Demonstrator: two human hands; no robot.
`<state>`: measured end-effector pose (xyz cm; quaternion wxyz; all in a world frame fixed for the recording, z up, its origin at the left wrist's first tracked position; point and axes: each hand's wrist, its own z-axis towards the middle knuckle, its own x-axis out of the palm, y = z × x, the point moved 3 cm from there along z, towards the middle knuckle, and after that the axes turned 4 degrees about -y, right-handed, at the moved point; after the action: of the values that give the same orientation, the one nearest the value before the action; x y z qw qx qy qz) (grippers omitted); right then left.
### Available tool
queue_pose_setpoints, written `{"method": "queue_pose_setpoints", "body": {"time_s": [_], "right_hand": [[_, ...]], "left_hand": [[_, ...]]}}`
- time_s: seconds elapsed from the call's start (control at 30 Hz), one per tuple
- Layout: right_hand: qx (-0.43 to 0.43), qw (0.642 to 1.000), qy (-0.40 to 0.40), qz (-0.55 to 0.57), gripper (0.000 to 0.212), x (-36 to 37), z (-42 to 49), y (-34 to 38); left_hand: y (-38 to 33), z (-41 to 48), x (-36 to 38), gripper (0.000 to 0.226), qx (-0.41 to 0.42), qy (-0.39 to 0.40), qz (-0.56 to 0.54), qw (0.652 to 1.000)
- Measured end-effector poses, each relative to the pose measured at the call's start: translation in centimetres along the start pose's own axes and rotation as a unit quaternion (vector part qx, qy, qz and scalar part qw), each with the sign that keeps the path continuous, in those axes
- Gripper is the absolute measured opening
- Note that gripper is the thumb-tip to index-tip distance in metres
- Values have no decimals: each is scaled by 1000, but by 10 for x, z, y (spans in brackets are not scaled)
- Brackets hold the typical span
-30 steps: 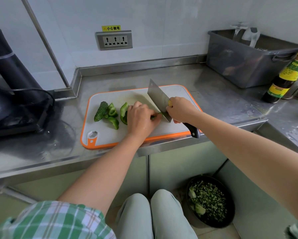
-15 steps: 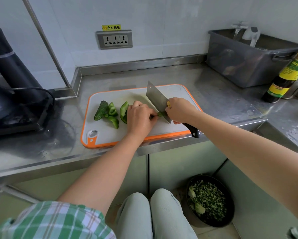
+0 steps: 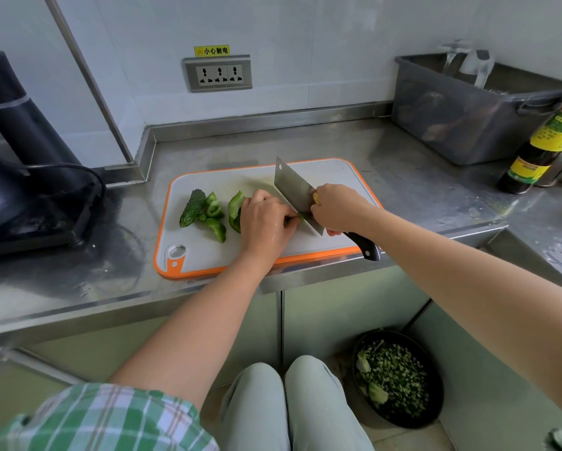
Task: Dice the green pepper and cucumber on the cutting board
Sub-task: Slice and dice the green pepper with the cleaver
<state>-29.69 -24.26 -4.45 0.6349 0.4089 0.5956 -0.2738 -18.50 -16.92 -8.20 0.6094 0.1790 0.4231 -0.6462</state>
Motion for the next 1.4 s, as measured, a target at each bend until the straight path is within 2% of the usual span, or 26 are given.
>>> {"method": "queue_pose_setpoints", "body": {"time_s": [0.1, 0.2, 0.43, 0.6, 0.83, 0.97, 1.1, 1.27, 1.4], "right_hand": [[21, 998, -21, 47, 22, 3, 3, -2], [32, 996, -31, 73, 16, -1, 4, -8], [-1, 1000, 15, -7, 32, -17, -3, 0], [5, 999, 33, 15, 24, -8, -7, 3], [28, 995, -40, 91, 17, 3, 0, -6], [10, 997, -40, 66, 20, -12, -1, -7], [0, 1000, 8, 7, 21, -10, -7, 4], [15, 1000, 0, 2, 17, -3, -9, 7], [32, 998, -20, 47, 12, 2, -7, 8]], "left_hand": [[1, 0, 1, 5, 9, -1, -9, 1000], [3, 1, 2, 7, -2, -6, -6, 1000], [4, 0, -1, 8, -45, -6, -34, 998], [1, -2, -6, 10, -25, -11, -46, 999], [0, -2, -9, 19, -21, -12, -31, 999], [8, -1, -8, 19, -18, -2, 7, 1000], [7, 0, -8, 10, -24, -11, 23, 999], [7, -1, -5, 9, -31, -20, 21, 999], [8, -3, -3, 9, -30, -24, 6, 999]]}}
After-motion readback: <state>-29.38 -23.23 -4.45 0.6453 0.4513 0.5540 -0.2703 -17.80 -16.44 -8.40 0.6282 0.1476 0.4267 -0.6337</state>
